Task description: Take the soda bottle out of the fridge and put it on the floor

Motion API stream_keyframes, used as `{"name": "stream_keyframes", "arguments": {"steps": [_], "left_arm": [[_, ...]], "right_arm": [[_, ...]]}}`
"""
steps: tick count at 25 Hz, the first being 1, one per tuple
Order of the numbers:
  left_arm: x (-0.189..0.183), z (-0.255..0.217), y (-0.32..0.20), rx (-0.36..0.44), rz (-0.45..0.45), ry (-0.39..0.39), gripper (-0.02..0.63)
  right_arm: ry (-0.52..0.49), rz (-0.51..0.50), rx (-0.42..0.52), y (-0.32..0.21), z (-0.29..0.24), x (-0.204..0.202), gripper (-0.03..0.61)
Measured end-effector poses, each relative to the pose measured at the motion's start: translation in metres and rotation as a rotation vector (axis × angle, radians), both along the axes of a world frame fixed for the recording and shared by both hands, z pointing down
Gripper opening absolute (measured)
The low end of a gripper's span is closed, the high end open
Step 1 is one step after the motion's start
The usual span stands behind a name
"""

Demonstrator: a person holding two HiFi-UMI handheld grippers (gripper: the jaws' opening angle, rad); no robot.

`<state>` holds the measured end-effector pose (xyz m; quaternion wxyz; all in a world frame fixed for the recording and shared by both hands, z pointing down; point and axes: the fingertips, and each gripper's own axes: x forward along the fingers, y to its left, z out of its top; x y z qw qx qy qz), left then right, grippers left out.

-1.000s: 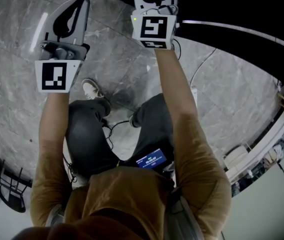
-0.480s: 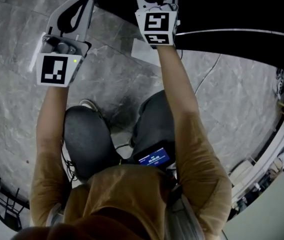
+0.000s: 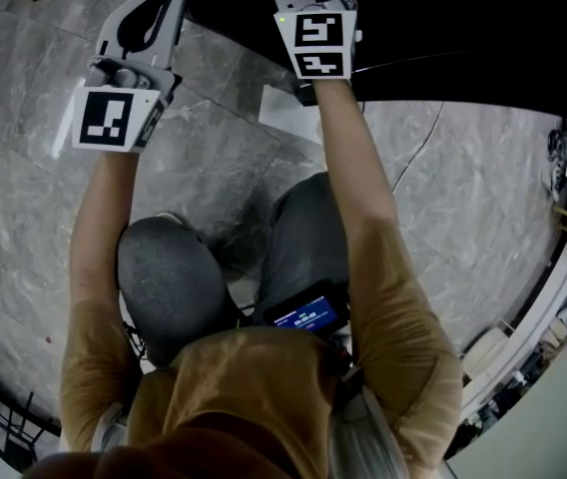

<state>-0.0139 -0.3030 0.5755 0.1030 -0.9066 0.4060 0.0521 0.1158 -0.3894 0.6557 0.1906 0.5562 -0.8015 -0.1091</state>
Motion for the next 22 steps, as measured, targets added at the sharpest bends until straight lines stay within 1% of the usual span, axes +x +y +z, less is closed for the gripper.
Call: {"name": "stream_keyframes", "arguments": {"steps": [5,12,16,20,22], "left_arm": [[0.0,0.013,0.005,0.006,0.018,-0.01,0.002],[-0.008,0.016,0.01,0.016,0.026,-0.023,0.002],[-0.012,0.021,0.011,0.003,0.03,-0.042,0.002],[-0.02,0.021,0.014,-0.032,0.037,-0.03,0.002],[-0.022,0.017,0.017,-0.02,0.041,-0.027,0.002]], "right_arm": [[-0.031,-0.026,-0.017,-0.004,0.01,-0.013,0.285],[-0.073,0.006,-0.029,-0.015,0.017,-0.013,0.291],[-0.084,0.0,-0.035,-0.022,0.018,-0.015,0.291],[-0.092,0.004,-0.019,-0.023,0.015,-0.023,0.293],[-0.091,0.008,-0.015,-0.024,0.015,-0.026,0.296]]}}
